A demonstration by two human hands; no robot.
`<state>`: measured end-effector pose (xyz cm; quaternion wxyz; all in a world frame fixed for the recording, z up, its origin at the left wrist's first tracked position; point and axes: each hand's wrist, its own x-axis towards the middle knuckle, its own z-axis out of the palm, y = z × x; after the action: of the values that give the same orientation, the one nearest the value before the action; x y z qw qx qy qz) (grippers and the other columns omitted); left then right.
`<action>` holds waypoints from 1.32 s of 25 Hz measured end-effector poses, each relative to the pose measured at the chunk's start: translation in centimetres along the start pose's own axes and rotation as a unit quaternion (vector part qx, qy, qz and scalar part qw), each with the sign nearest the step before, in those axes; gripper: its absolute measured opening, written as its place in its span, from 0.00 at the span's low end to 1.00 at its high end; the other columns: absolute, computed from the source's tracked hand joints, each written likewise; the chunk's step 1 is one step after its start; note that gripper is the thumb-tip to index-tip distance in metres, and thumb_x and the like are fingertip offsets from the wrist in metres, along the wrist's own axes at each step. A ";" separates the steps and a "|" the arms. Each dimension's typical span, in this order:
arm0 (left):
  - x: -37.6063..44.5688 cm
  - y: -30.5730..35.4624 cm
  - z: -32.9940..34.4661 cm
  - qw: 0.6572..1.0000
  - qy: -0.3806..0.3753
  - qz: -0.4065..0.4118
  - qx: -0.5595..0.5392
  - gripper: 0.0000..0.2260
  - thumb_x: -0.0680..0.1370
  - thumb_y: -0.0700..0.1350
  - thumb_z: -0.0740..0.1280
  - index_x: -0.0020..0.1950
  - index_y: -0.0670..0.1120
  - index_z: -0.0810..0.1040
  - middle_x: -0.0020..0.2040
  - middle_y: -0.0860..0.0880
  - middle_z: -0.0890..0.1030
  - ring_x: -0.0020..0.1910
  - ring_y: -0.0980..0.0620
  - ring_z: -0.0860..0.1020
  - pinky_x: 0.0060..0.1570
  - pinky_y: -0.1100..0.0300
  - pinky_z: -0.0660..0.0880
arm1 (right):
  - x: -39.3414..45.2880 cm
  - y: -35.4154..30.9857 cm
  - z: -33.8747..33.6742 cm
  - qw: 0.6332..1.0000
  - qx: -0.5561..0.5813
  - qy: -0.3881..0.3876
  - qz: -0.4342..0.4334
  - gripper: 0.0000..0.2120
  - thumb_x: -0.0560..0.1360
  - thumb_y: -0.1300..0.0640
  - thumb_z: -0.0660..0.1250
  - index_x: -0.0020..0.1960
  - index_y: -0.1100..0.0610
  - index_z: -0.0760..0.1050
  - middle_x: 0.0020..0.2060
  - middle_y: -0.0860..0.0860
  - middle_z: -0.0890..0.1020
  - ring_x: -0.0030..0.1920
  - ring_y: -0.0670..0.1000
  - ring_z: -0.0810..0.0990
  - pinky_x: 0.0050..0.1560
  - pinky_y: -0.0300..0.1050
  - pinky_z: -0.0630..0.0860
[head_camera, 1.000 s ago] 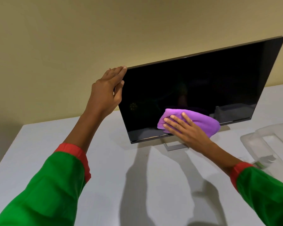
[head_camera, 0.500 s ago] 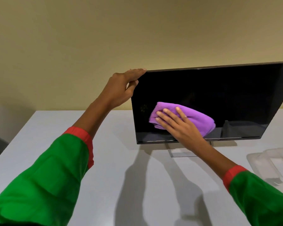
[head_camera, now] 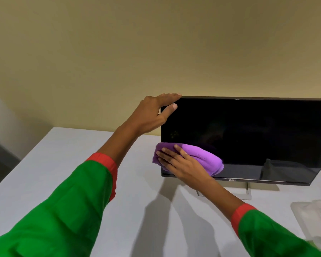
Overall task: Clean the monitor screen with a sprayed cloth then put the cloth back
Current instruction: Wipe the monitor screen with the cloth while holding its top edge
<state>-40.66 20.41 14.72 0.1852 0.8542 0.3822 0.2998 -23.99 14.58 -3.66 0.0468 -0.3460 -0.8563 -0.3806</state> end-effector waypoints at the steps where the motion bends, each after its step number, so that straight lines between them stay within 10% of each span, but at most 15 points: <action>1: 0.0 0.0 0.0 1.000 0.004 -0.003 -0.007 0.15 0.80 0.48 0.59 0.66 0.50 0.73 0.67 0.51 0.74 0.69 0.56 0.68 0.70 0.59 0.62 | 0.1 0.7 -0.4 1.000 0.001 0.007 0.010 0.25 0.75 0.62 0.59 0.72 0.59 0.64 0.72 0.55 0.69 0.72 0.56 0.67 0.74 0.59 0.56; 8: -0.3 -0.2 0.6 0.997 0.030 -0.017 -0.067 0.16 0.81 0.53 0.53 0.64 0.53 0.74 0.65 0.55 0.76 0.67 0.60 0.69 0.69 0.61 0.64 | -7.5 6.1 -1.2 0.985 -0.002 0.043 0.168 0.24 0.80 0.68 0.44 0.75 0.58 0.59 0.75 0.55 0.61 0.76 0.57 0.55 0.75 0.59 0.51; 18: -0.8 0.7 1.5 0.998 0.057 -0.031 -0.015 0.19 0.80 0.54 0.52 0.65 0.51 0.73 0.66 0.52 0.75 0.69 0.55 0.67 0.69 0.62 0.61 | -3.8 3.4 0.5 0.999 -0.025 -0.023 0.008 0.33 0.74 0.59 0.65 0.76 0.57 0.56 0.76 0.54 0.61 0.76 0.57 0.55 0.75 0.59 0.52; 33: -0.6 2.7 3.0 0.987 0.119 -0.079 0.073 0.17 0.77 0.52 0.64 0.65 0.51 0.74 0.67 0.50 0.74 0.71 0.48 0.64 0.67 0.50 0.66 | -7.7 16.9 -4.8 0.983 -0.060 0.093 0.146 0.25 0.80 0.64 0.50 0.76 0.53 0.57 0.75 0.52 0.63 0.75 0.56 0.60 0.72 0.60 0.60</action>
<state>-37.52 17.99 13.71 0.0992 0.7909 0.4885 0.3550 -8.42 14.97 7.60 0.1611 -0.4326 -0.7640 -0.4508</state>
